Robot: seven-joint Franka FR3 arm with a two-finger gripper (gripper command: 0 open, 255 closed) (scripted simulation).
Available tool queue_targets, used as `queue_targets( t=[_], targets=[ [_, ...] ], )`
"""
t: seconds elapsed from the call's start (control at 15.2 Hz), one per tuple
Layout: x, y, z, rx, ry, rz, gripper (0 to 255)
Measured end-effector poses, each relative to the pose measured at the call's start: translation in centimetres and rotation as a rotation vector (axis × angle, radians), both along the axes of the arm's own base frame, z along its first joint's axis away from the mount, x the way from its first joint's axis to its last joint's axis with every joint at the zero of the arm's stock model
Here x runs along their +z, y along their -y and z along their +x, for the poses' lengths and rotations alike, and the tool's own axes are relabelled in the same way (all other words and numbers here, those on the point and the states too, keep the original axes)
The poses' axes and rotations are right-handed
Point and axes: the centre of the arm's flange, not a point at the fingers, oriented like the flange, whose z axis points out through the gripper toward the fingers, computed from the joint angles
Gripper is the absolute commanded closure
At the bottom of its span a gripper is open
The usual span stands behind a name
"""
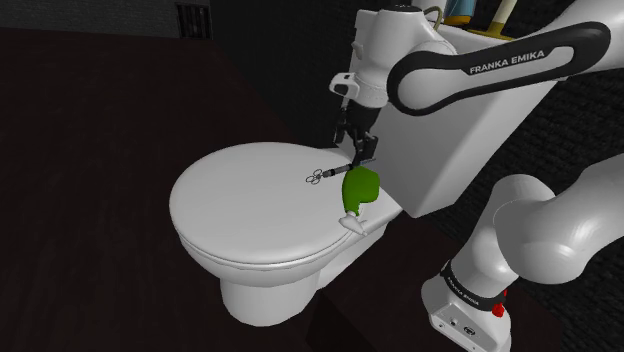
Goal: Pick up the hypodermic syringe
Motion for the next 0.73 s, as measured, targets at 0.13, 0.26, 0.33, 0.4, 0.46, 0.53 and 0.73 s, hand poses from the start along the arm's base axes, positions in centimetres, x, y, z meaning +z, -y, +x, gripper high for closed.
queue_targets(
  t=[0.13,0.26,0.33,0.4,0.46,0.53,0.73],
  targets=[
    [-1.0,-0.3,0.2,0.053,-0.001,-0.007,0],
    [-2.3,-0.3,0.1,0.066,-0.001,-0.008,0],
    [-2.6,-0.3,0.2,0.069,-0.001,-0.009,0],
    [-3.3,-0.4,0.1,0.070,-0.001,-0.009,0],
    [-4.0,-0.4,0.0,0.071,-0.001,-0.009,0],
    [-4.3,-0.3,0.1,0.071,-0.001,-0.009,0],
    [-4.6,-0.4,0.1,0.071,-0.001,-0.009,255]
  ],
)
